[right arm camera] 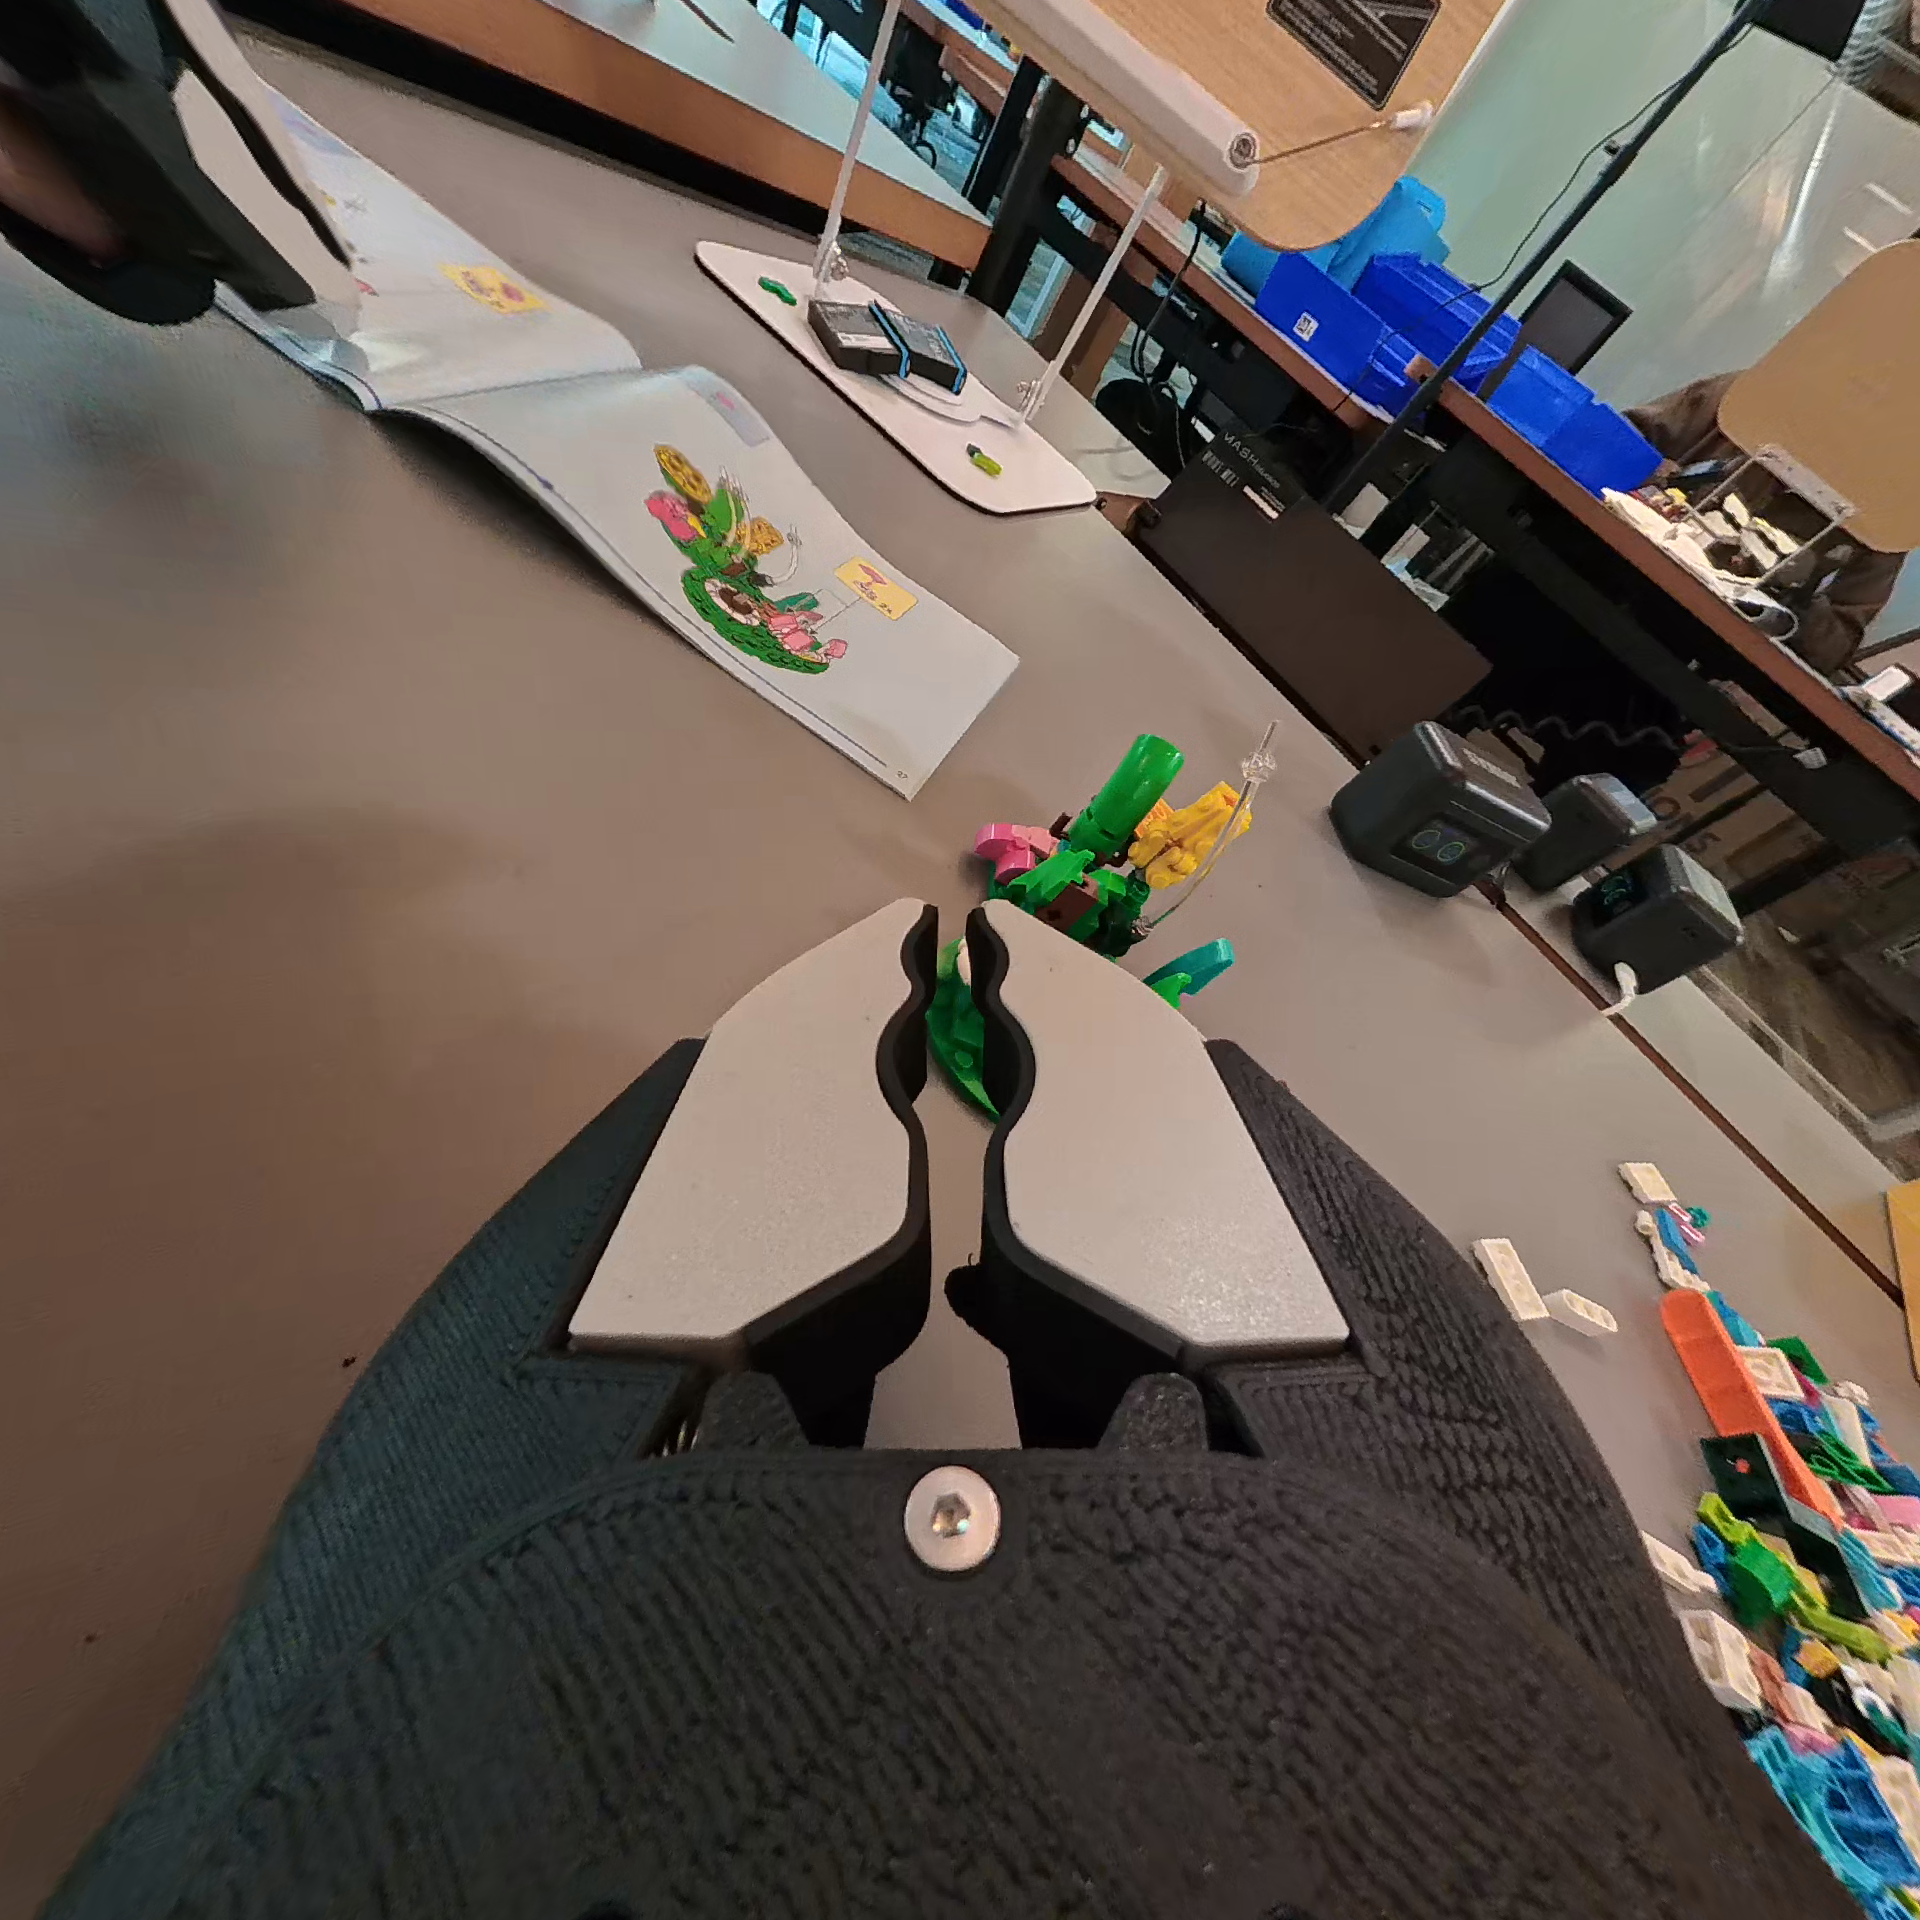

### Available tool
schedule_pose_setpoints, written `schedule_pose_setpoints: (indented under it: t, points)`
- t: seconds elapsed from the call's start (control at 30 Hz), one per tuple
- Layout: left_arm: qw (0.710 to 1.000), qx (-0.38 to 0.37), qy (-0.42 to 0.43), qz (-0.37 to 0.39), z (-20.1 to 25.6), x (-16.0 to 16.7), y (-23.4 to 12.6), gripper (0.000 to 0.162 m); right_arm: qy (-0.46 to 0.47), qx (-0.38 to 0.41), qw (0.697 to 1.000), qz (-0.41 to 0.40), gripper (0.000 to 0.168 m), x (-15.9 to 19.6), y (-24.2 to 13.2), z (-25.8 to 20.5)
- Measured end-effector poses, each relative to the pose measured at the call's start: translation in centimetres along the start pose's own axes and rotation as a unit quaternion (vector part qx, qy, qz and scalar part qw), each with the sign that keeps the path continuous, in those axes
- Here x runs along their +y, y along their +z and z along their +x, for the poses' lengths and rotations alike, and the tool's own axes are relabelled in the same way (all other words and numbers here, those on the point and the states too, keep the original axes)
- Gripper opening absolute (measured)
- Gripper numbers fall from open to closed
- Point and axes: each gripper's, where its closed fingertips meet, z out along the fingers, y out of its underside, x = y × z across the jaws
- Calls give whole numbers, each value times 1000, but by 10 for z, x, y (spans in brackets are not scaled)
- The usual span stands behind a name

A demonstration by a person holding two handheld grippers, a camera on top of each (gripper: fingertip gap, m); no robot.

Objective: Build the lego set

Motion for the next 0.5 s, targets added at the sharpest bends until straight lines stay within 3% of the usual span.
schedule_pose_setpoints:
  t: [0.3, 0.4, 0.5]
  points:
    - [998, 54, 18, -8, 31, -3, -24, 0, 1, 6, 1000, 0, 4, 1, 1, 5]
    - [993, 38, 79, 85, 34, -34, -36, 0, 1, 7, 1000, 2, 4, 0, 1, 6]
    - [977, 88, 129, 147, 64, -55, -47, 0, 0, 6, 1000, 3, 4, 0, 1, 7]
